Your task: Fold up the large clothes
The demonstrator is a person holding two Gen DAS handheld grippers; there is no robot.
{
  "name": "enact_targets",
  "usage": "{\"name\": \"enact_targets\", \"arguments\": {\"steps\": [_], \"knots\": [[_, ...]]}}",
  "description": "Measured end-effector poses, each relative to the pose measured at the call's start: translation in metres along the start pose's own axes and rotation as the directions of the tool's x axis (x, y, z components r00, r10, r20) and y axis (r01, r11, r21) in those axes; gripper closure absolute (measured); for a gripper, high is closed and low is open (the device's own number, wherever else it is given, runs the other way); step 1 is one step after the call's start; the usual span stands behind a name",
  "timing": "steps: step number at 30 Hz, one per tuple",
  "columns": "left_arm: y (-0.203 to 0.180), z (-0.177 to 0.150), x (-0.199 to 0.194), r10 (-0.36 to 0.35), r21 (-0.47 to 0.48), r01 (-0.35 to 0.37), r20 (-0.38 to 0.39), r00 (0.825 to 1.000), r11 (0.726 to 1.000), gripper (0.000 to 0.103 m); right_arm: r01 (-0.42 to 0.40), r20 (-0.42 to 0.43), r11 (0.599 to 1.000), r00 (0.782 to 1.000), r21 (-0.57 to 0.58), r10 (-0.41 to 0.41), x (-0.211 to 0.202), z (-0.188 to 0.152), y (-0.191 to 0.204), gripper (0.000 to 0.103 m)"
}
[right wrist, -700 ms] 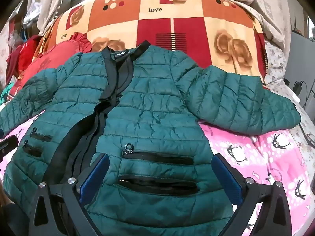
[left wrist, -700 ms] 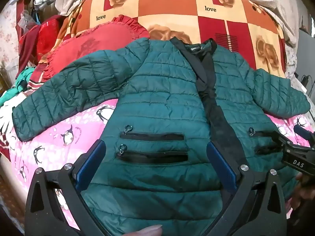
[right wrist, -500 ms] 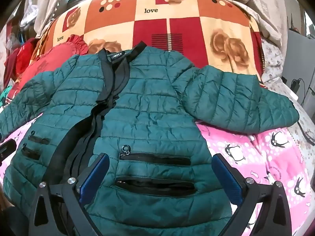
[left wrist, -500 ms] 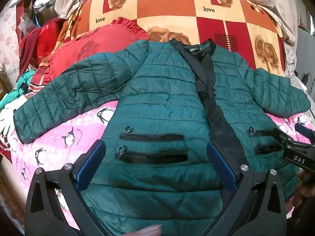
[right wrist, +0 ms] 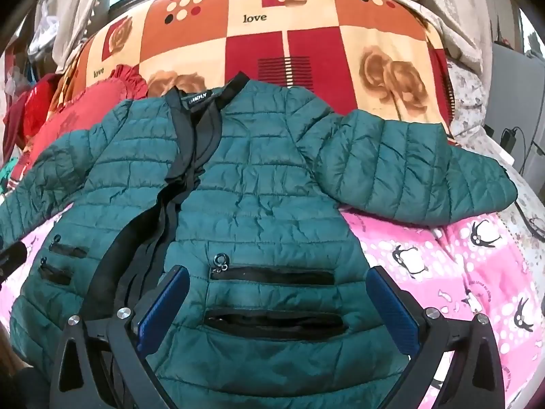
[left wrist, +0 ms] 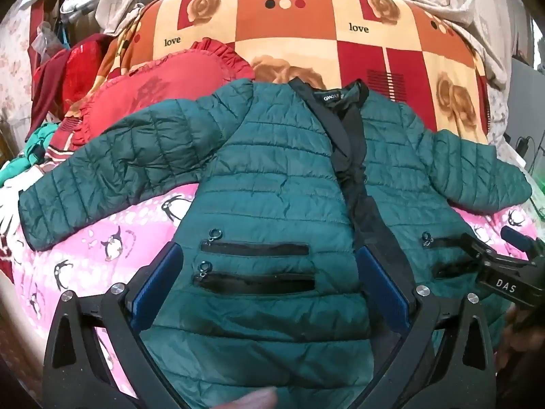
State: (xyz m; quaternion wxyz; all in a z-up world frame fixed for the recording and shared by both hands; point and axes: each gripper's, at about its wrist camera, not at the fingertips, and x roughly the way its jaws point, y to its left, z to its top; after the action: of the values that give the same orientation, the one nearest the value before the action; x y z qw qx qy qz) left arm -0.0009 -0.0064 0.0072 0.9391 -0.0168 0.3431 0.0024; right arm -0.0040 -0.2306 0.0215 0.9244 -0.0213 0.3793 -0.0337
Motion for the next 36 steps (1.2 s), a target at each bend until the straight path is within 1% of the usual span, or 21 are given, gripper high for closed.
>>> {"name": "enact_targets", "arguments": {"steps": [1,5,7,9,16,21,25,29,36], "knots": [[0.001,-0.001,-0.001,0.002,0.000,-0.002,0.004,1.000,1.000,0.001,0.010,0.000,1.000,1.000,-0.006,-0.010,0.000,0.000,0.001,0.000],[0.001,-0.006,-0.013,-0.008,0.009,0.007,0.069,0.998,1.000,0.001,0.021,0.010,1.000,1.000,-0.001,-0.021,-0.002,0.001,0.000,0.000],[-0.001,-0.007,-0.014,-0.033,0.025,0.032,0.067,0.997,0.999,0.001,0.026,0.005,1.000,1.000,0.008,-0.026,-0.001,0.002,-0.001,0.000],[-0.002,-0.008,-0.012,-0.064,0.034,0.062,0.044,0.997,0.997,0.000,0.027,0.002,0.999,1.000,0.018,-0.027,-0.001,0.002,-0.003,0.000],[0.001,-0.009,-0.013,-0.097,0.012,0.096,0.035,0.995,0.995,0.001,0.045,-0.005,0.999,0.999,0.009,-0.045,0.002,0.002,-0.002,0.000],[0.003,-0.009,-0.017,-0.080,-0.011,0.081,0.056,0.995,0.997,0.001,0.051,-0.006,0.999,0.999,0.010,-0.051,0.003,0.002,-0.002,0.000],[0.011,-0.010,-0.024,-0.093,-0.048,0.098,0.095,0.991,0.994,0.001,0.063,-0.013,0.998,0.998,0.004,-0.063,0.005,0.003,-0.002,0.000],[0.018,-0.009,-0.018,-0.080,-0.083,0.085,0.068,0.995,0.993,0.001,0.076,-0.026,0.997,0.997,0.010,-0.076,0.008,0.003,-0.003,0.000],[0.027,-0.011,-0.013,-0.084,-0.127,0.088,0.036,0.996,0.988,0.001,0.086,-0.044,0.996,0.995,0.013,-0.085,0.013,0.003,-0.001,0.000]]}}
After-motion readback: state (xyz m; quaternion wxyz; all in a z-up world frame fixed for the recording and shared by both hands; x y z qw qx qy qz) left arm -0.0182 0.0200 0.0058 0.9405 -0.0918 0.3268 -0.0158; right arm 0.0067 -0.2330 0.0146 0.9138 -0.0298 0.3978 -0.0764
